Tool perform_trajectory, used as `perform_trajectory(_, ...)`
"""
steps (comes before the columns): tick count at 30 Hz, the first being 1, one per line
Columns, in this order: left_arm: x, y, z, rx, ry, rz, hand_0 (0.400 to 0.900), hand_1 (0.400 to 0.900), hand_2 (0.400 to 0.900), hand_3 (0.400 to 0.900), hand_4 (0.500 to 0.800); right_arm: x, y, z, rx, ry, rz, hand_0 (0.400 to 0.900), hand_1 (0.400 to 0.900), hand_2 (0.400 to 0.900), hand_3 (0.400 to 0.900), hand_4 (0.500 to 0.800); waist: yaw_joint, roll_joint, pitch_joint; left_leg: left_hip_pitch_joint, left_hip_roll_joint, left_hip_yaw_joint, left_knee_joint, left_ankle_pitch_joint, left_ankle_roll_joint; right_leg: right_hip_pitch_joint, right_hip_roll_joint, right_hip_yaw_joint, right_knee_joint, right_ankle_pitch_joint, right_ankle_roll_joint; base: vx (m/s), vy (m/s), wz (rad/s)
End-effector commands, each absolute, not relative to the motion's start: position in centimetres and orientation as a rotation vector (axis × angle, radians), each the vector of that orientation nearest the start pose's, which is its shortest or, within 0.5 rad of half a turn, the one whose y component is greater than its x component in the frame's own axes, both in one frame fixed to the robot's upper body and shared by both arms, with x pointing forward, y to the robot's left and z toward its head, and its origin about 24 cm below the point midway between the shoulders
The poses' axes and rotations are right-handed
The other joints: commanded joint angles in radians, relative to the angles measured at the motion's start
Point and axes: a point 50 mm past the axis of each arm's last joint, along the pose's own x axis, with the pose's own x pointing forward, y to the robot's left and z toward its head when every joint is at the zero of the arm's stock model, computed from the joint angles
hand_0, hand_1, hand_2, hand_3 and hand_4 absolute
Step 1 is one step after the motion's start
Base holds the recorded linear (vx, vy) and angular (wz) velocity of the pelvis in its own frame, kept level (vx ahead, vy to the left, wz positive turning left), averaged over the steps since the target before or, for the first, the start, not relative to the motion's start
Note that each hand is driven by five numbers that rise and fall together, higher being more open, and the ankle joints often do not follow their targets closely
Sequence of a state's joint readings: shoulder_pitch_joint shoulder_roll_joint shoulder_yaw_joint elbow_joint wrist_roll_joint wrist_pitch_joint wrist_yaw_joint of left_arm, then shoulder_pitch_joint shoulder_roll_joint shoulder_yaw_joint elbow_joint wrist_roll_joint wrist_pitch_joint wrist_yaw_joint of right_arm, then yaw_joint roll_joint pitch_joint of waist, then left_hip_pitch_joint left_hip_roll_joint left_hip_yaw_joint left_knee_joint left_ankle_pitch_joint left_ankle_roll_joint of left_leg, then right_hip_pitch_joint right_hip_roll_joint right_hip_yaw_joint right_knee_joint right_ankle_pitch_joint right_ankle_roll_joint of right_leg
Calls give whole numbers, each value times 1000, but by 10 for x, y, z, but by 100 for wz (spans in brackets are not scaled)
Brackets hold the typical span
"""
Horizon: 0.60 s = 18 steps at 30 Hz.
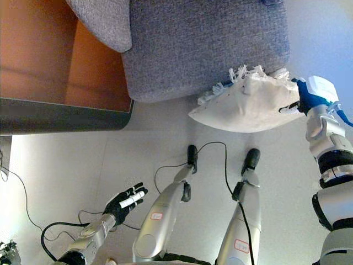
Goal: Pick up the pillow and put it on the sofa.
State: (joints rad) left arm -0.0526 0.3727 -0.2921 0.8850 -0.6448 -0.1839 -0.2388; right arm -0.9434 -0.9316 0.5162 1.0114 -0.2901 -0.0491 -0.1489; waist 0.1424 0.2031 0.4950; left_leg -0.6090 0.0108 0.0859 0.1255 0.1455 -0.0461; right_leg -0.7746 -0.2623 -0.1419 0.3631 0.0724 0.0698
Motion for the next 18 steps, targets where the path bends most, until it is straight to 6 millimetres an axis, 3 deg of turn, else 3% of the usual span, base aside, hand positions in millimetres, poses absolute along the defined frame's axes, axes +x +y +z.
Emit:
perform_trajectory(1,145,258,-111,-183,715,43,900,900,900,900,800,351,-358,270,-1517,-35,-443,900,900,900,900,800,11,73,25,-69,-50,-46,104,-60,8,23,71,-76,149,-207,-26,0,0,0)
perform_trajectory(18,131,266,-109,-196,710,53,900,900,900,900,800,360,-330,324,-1604,-99,-399,900,900,900,900,800,66,90,25,-163,-42,-78,131,-45,10,-71,57,-71,225,-234,-32,3,-3,4)
